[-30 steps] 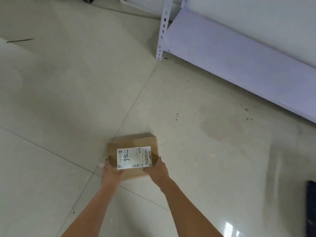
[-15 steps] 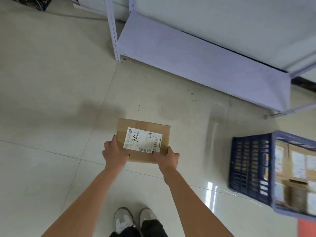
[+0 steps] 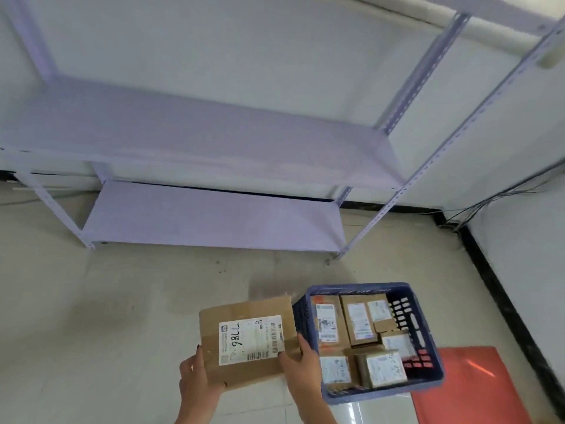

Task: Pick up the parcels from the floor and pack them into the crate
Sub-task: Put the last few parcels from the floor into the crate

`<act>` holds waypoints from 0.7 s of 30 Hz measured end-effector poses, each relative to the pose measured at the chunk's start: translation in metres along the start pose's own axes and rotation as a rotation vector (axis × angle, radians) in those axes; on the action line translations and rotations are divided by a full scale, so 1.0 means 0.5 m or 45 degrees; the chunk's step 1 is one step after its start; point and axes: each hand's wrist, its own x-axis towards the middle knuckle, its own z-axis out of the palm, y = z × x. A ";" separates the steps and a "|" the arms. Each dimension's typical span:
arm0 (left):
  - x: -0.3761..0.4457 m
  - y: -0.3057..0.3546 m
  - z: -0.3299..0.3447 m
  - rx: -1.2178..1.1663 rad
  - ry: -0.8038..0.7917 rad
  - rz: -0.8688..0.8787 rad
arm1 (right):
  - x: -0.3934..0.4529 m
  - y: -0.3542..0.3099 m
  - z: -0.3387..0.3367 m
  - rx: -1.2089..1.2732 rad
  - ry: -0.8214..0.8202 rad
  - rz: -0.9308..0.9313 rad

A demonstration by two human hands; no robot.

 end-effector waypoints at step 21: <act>0.011 0.302 0.707 0.259 -0.027 -0.062 | 0.429 0.286 -0.598 -0.179 -0.266 0.183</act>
